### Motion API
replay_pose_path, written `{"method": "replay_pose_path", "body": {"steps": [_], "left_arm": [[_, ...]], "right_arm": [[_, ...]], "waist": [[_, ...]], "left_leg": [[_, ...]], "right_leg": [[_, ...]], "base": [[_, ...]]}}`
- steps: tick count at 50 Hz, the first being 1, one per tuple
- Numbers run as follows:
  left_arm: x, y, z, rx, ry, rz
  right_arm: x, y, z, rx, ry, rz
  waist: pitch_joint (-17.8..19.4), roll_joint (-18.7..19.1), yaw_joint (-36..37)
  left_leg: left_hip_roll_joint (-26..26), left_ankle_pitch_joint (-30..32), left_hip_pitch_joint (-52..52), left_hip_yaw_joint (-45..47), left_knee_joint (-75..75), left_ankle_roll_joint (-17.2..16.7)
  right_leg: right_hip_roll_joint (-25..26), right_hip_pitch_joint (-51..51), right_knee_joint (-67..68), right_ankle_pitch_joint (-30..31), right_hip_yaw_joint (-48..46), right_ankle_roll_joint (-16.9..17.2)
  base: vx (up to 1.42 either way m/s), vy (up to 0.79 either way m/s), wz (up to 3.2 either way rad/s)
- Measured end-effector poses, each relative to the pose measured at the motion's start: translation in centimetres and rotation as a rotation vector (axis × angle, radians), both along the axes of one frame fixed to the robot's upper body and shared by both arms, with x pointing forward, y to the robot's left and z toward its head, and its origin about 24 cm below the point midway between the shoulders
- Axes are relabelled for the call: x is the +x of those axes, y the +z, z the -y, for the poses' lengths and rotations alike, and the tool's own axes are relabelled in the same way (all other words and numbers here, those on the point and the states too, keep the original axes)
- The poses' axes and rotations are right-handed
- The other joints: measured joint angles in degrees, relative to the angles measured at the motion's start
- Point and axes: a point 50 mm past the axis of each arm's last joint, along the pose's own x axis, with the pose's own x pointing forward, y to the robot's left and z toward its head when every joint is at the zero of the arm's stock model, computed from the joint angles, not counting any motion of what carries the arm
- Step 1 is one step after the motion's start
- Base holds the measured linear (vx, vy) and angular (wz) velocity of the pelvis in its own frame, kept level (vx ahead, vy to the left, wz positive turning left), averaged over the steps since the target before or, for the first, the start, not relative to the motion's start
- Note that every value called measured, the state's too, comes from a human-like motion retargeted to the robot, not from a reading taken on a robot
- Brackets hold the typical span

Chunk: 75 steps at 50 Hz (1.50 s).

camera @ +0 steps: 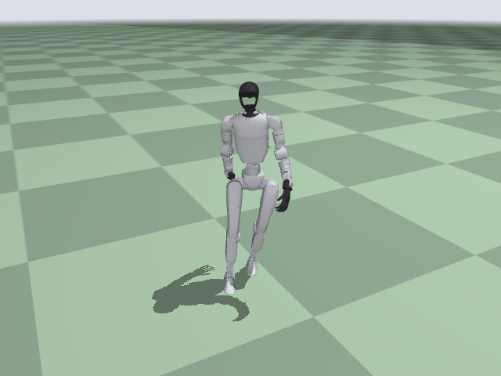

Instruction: Walk run

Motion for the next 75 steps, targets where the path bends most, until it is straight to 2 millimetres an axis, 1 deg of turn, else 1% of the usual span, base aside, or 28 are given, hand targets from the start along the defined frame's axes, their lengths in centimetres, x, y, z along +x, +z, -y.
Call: {"method": "replay_pose_path", "body": {"steps": [3, 5, 7, 10, 12, 13, 15, 17, 18, 22, 25, 30, 36, 40, 43, 45, 47, 48, 50, 53, 58, 61, 64, 65, 68, 72, 73, 75], "left_arm": [[0.4, 0.2, -0.5, 0.009, 0.031, -0.010], [-0.4, -0.4, -0.7, -0.014, 0.091, -0.041], [-2.4, -1.6, -1.0, -0.058, 0.185, -0.106], [-6.9, -4.2, 0.2, -0.169, 0.324, -0.287], [-10.9, -5.7, 1.4, -0.244, 0.379, -0.460], [-13.0, -6.3, 2.1, -0.273, 0.390, -0.550], [-17.0, -7.0, 3.4, -0.289, 0.397, -0.716], [-20.0, -7.2, 3.7, -0.262, 0.410, -0.813], [-21.2, -7.2, 3.9, -0.252, 0.399, -0.841], [-25.0, -7.1, 4.3, -0.223, 0.289, -0.903], [-27.4, -6.7, 3.0, -0.152, 0.271, -0.942], [-30.4, -5.8, 0.5, -0.067, 0.403, -1.067], [-33.8, -5.0, 1.7, -0.211, 0.804, -1.150], [-35.5, -4.7, 4.5, -0.320, 0.982, -1.165], [-34.9, -4.9, 6.5, -0.413, 1.013, -1.147], [-33.3, -5.4, 6.9, -0.481, 1.007, -1.092], [-31.1, -6.0, 6.7, -0.517, 0.952, -1.032], [-29.6, -6.3, 6.4, -0.523, 0.908, -0.993], [-25.8, -6.9, 5.1, -0.492, 0.791, -0.872], [-19.2, -7.2, 3.4, -0.372, 0.549, -0.676], [-9.5, -5.1, 0.7, -0.171, 0.253, -0.396], [-4.5, -3.0, -0.4, -0.082, 0.143, -0.242], [-1.6, -1.2, -1.0, -0.026, 0.111, -0.130], [-1.0, -0.8, -1.2, -0.016, 0.115, -0.101], [-1.2, -0.8, -1.6, -0.027, 0.196, -0.064], [-5.9, -3.4, -1.0, -0.129, 0.345, -0.205], [-7.9, -4.4, -0.4, -0.165, 0.363, -0.288], [-12.6, -6.0, 1.0, -0.243, 0.379, -0.487]], "right_arm": [[0.4, -0.1, 0.5, -0.003, 0.061, -0.006], [1.0, -0.2, 1.6, -0.036, 0.090, 0.012], [2.1, -0.4, 3.0, -0.104, 0.100, 0.049], [3.6, -0.4, 5.4, -0.273, 0.029, 0.112], [4.1, -0.4, 6.1, -0.356, -0.095, 0.146], [4.4, -0.4, 6.3, -0.376, -0.174, 0.161], [4.7, -0.3, 6.4, -0.376, -0.347, 0.173], [5.6, -0.2, 6.6, -0.339, -0.451, 0.167], [6.2, -0.2, 6.9, -0.325, -0.477, 0.165], [10.5, -0.1, 8.6, -0.367, -0.388, 0.293], [14.0, 0.4, 10.8, -0.437, -0.250, 0.454], [19.1, 2.4, 14.1, -0.585, -0.189, 0.700], [22.9, 4.3, 15.7, -0.586, -0.240, 0.819], [22.6, 3.6, 14.4, -0.525, -0.210, 0.803], [19.8, 2.0, 12.5, -0.500, -0.178, 0.730], [17.2, 0.8, 10.8, -0.475, -0.161, 0.662], [13.9, 0.0, 9.6, -0.440, -0.156, 0.555], [12.2, -0.2, 9.1, -0.410, -0.152, 0.492], [9.0, -0.6, 7.3, -0.324, -0.140, 0.357], [4.7, -0.5, 5.5, -0.245, -0.115, 0.192], [-0.8, 0.4, 3.0, -0.175, -0.081, -0.001], [-3.2, 1.0, 1.8, -0.140, -0.080, -0.100], [-4.4, 1.4, 1.1, -0.113, -0.081, -0.153], [-4.5, 1.4, 1.1, -0.110, -0.079, -0.162], [-3.4, 1.2, 2.0, -0.135, -0.054, -0.147], [-0.7, 0.5, 4.2, -0.248, -0.040, -0.069], [-0.1, 0.4, 4.7, -0.282, -0.051, -0.046], [1.3, 0.1, 5.5, -0.342, -0.076, 0.019]], "waist": [[2.1, -2.7, 0.2], [3.5, -3.9, -0.8], [4.5, -3.9, -0.4], [1.5, -4.4, -1.5], [0.4, -3.2, -4.9], [-0.1, -2.2, -4.5], [-0.8, -0.7, -4.3], [-1.7, -2.1, -4.1], [-2.0, -3.3, -3.8], [-0.8, -6.2, 0.9], [-0.2, -8.5, 6.8], [0.6, -8.7, 14.6], [0.9, -8.0, 13.8], [-0.3, -11.2, 15.0], [-2.8, -11.9, 16.2], [-3.5, -10.2, 15.9], [-2.6, -9.4, 14.8], [-2.4, -9.2, 13.9], [-3.3, -4.6, 13.5], [-4.3, 0.0, 11.1], [-4.9, 1.5, 4.3], [-4.8, -0.4, 1.4], [-3.3, -2.9, -0.2], [-2.6, -3.4, -0.4], [-1.7, -4.2, -0.1], [-3.2, -3.5, -4.5], [-3.6, -2.5, -6.5], [-4.2, -0.5, -10.2]], "left_leg": [[-3.7, 0.3, 5.9, -3.1, -0.5, 0.0], [-5.6, 1.1, 10.4, -5.3, -1.2, 0.0], [-5.1, 1.5, 14.4, -5.4, -1.1, -0.8], [-7.9, 7.9, 15.2, -6.3, -1.0, -3.1], [-7.9, 15.1, 14.3, -8.6, 5.7, -7.1], [-7.6, 21.2, 12.8, -7.4, 9.4, -9.8], [-4.6, 31.3, 7.2, -2.5, 20.8, -18.5], [1.0, 35.8, 2.1, 8.0, 30.1, -25.4], [3.2, 36.8, 0.7, 13.0, 33.0, -26.2], [6.8, 21.8, -9.1, 22.9, 42.5, -14.6], [7.0, 14.0, -17.3, 26.8, 41.7, -11.1], [8.7, 8.7, -25.7, 33.3, 21.5, -4.5], [2.3, 2.4, -24.0, 42.2, -8.8, -1.0], [1.7, 4.2, -18.0, 47.1, -10.4, 0.0], [2.9, 7.1, -16.2, 44.3, -8.6, 0.0], [4.7, 4.3, -16.8, 34.7, -4.5, 0.0], [4.5, 1.2, -11.9, 35.6, -1.7, 0.0], [3.3, 0.4, -9.0, 35.3, -2.0, 0.0], [6.4, 0.5, -6.0, 31.2, -4.3, 0.0], [8.0, 0.4, -4.1, 24.1, -4.6, 0.0], [5.1, 0.3, 0.2, 10.7, -5.9, 0.0], [1.6, -0.5, 3.6, 3.7, -5.8, 0.0], [-1.4, -1.1, 10.0, -1.2, -6.8, 0.0], [-2.0, -1.0, 12.3, -2.2, -7.5, 0.0], [-2.7, 1.1, 17.0, -2.1, -8.3, -1.7], [-2.2, 11.2, 19.1, -3.3, -4.9, -7.5], [-1.1, 16.1, 19.3, -4.1, -2.9, -9.8], [1.0, 28.7, 18.1, -3.7, 3.6, -16.9]], "right_leg": [[1.0, -0.4, -10.2, -1.3, 12.6, 4.6], [0.9, 0.4, -15.0, -2.6, 16.5, 13.3], [1.1, 0.9, -15.8, -3.3, 8.2, 15.1], [1.7, 0.8, -12.0, 0.9, 13.7, 12.9], [0.3, 1.7, -9.4, 2.1, 9.4, 12.8], [2.6, 2.3, -7.1, -0.7, 14.2, 11.5], [2.8, 2.8, -4.1, -3.8, 11.0, 8.3], [-0.9, 5.7, -4.9, -5.4, 5.7, 7.2], [-3.3, 7.1, -5.4, -5.7, 1.4, 6.6], [-4.9, 12.9, -8.1, -6.2, -1.9, 5.1], [-6.6, 16.3, -10.8, -5.4, -7.5, 5.3], [-3.4, 21.5, -14.3, -6.9, -14.6, 6.1], [1.7, 28.9, -16.8, -8.8, -24.1, 7.3], [1.7, 33.6, -14.8, -3.0, -23.1, 8.8], [0.8, 35.0, -9.6, 13.1, -23.9, 9.2], [2.4, 33.0, -2.3, 24.1, -20.9, 5.4], [0.0, 29.1, 15.3, 26.5, -21.6, 0.7], [-0.5, 26.7, 22.9, 26.5, -20.4, -0.6], [6.9, 23.1, 22.8, 26.5, -17.2, -1.4], [10.3, 14.8, 25.2, 17.3, -14.6, -1.8], [3.0, 4.5, 18.7, 4.3, -17.5, -5.1], [-2.2, 1.3, 4.0, 4.2, -18.6, -1.7], [-3.8, -1.8, -9.6, 1.8, -14.3, 0.8], [-3.5, -3.3, -13.3, 1.0, -11.8, 1.2], [-3.7, -6.1, -19.6, -0.1, -10.6, 11.5], [-1.7, -7.3, -11.3, -1.2, -9.2, 3.6], [-2.8, -6.4, -10.2, 0.9, -13.3, 2.8], [-1.3, -4.8, -6.7, 2.3, -8.4, 1.7]], "base": [[0.75, -0.14, 1.06], [0.93, -0.20, 0.75], [0.89, -0.16, 0.24], [0.81, 0.04, 0.92], [1.04, -0.22, 2.06], [0.96, -0.23, 1.91], [0.89, -0.19, 2.12], [0.73, -0.16, 2.20], [0.63, -0.12, 1.98], [0.65, -0.06, 1.33], [0.47, -0.06, 0.90], [0.53, -0.07, 1.23], [0.67, -0.06, 1.38], [1.04, -0.13, 0.11], [1.21, 0.03, 0.13], [0.93, -0.04, 0.88], [1.12, 0.12, 1.64], [0.91, 0.13, 1.95], [0.79, 0.17, 1.74], [0.78, 0.11, 2.24], [0.87, -0.08, 2.51], [0.70, -0.21, 2.12], [0.86, -0.24, 1.39], [1.04, -0.27, 0.52], [1.01, -0.30, 0.10], [1.03, -0.33, 0.77], [1.11, -0.34, 1.60], [1.26, -0.45, 1.48]]}}
